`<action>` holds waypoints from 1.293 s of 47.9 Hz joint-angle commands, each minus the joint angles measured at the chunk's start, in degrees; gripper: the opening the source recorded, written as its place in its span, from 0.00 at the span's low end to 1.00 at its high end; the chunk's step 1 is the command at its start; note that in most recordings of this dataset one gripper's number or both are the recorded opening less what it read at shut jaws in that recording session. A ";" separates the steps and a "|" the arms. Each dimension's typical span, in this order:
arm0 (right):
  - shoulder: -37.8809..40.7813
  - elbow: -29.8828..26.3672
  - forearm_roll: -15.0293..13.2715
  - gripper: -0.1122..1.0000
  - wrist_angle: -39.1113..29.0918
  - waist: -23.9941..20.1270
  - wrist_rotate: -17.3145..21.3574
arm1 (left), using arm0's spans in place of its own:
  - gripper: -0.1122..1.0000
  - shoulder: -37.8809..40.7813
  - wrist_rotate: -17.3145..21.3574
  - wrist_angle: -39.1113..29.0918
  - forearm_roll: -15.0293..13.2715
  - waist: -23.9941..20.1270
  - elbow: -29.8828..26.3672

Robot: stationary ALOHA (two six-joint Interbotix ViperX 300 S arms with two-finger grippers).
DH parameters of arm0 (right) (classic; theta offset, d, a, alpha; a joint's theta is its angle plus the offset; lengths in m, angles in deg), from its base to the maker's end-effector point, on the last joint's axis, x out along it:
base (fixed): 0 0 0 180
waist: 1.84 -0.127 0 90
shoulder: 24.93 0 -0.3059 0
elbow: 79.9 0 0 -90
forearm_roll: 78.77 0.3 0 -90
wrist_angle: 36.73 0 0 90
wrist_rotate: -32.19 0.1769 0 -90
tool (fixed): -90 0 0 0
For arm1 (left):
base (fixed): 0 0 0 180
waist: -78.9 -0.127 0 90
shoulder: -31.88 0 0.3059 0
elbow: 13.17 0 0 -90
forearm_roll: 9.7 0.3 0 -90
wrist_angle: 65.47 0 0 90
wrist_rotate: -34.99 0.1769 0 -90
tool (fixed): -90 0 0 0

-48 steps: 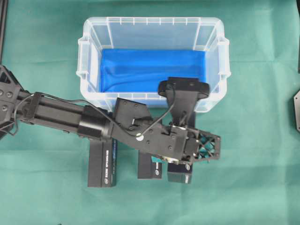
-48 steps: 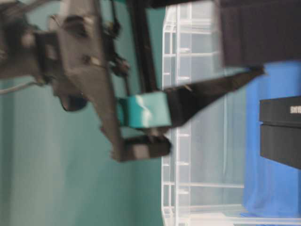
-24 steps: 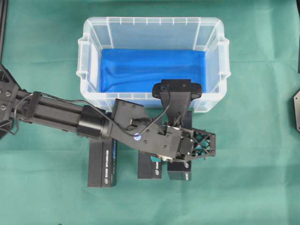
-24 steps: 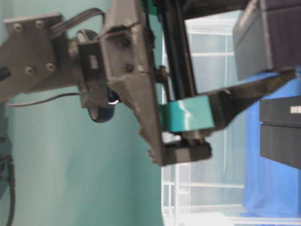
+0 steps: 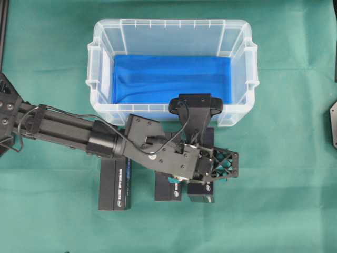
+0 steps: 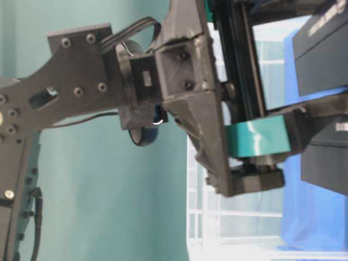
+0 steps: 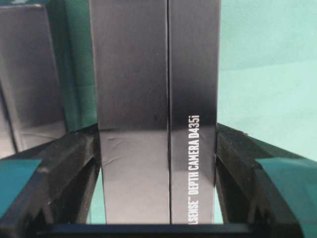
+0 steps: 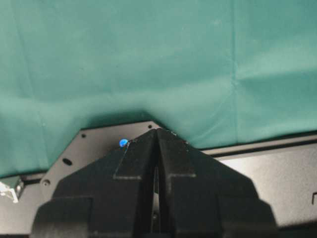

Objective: Take the box out of the case with the left arm.
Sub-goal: 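Lower the box onto the table and open the left gripper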

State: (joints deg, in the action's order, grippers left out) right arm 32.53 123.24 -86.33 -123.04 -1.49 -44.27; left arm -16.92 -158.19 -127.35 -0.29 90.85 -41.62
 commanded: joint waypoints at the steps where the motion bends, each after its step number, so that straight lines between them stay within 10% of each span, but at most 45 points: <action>1: 0.09 -0.70 -0.09 0.10 0.18 0.00 -0.09 | 0.66 -3.16 -0.09 1.14 0.00 0.44 -0.09; 20: 0.18 -0.70 -0.09 0.10 0.26 0.00 -0.18 | 0.65 -3.16 0.26 1.41 -0.35 0.35 -0.35; 29: 0.18 -0.62 -0.18 0.10 0.18 0.00 -0.26 | 0.94 -3.16 0.53 1.67 -0.44 0.26 -0.62; 62: 0.09 -0.70 -0.18 0.10 0.18 0.00 -0.26 | 0.91 -9.58 3.78 -4.57 -0.62 -1.76 -5.45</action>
State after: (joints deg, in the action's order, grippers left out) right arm 32.53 123.24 -86.41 -123.12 -1.58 -44.45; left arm -23.69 -155.64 -130.95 -0.82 89.44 -43.91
